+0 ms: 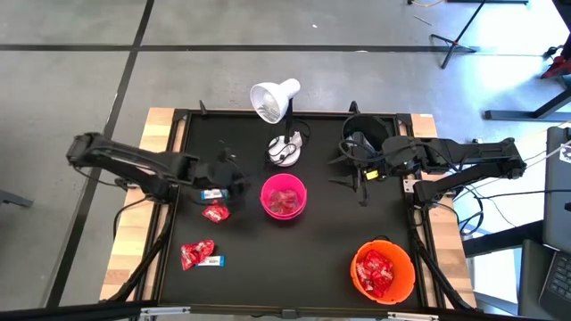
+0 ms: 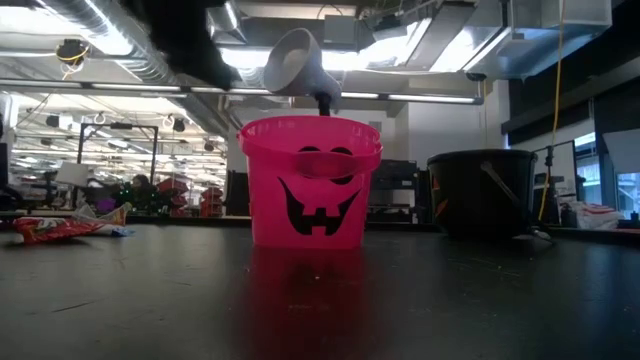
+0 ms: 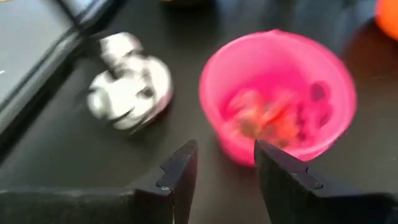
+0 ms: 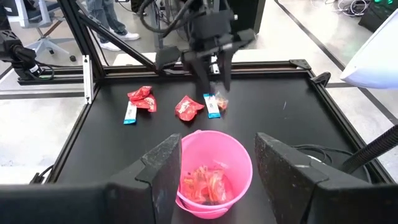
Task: Sort candy
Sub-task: Put the orange gummy into the pink bucket
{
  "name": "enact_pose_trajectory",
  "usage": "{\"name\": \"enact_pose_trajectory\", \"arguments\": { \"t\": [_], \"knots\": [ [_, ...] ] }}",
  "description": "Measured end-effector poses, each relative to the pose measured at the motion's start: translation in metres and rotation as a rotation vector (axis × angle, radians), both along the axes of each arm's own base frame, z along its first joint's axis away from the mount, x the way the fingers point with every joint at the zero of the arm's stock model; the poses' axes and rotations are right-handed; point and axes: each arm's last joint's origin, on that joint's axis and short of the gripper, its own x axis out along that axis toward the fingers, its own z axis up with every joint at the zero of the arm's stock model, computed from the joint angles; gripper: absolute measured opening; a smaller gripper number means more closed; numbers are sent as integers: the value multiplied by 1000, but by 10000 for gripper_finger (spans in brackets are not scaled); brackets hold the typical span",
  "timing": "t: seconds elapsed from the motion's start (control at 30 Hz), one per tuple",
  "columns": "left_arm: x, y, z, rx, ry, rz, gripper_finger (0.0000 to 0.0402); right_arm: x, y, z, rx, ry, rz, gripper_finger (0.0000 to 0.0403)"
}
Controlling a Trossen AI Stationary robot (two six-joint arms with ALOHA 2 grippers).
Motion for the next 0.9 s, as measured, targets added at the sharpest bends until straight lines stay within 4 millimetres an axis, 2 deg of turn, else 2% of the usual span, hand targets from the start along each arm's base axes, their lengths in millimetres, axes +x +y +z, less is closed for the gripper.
{"name": "enact_pose_trajectory", "arguments": {
  "t": [0.13, 0.27, 0.47, 0.67, 0.9],
  "knots": [
    [-25, -1, 0, 60, 90, 128, 149, 0, 0, 0, 1, -5, 0, 198],
    [-36, -4, -10, 62, 158, 225, 149, 0, 0, 1, 1, -6, 0, 198],
    [-48, 1, -50, 24, 221, 352, 149, 0, 0, 0, 1, -5, 0, 198],
    [-66, 5, -90, -92, 275, 514, 149, 0, 0, -1, -3, 11, 0, 198],
    [-79, 7, -115, -160, 297, 612, 149, 5, 0, -4, -21, 20, -12, 198]
  ]
}}
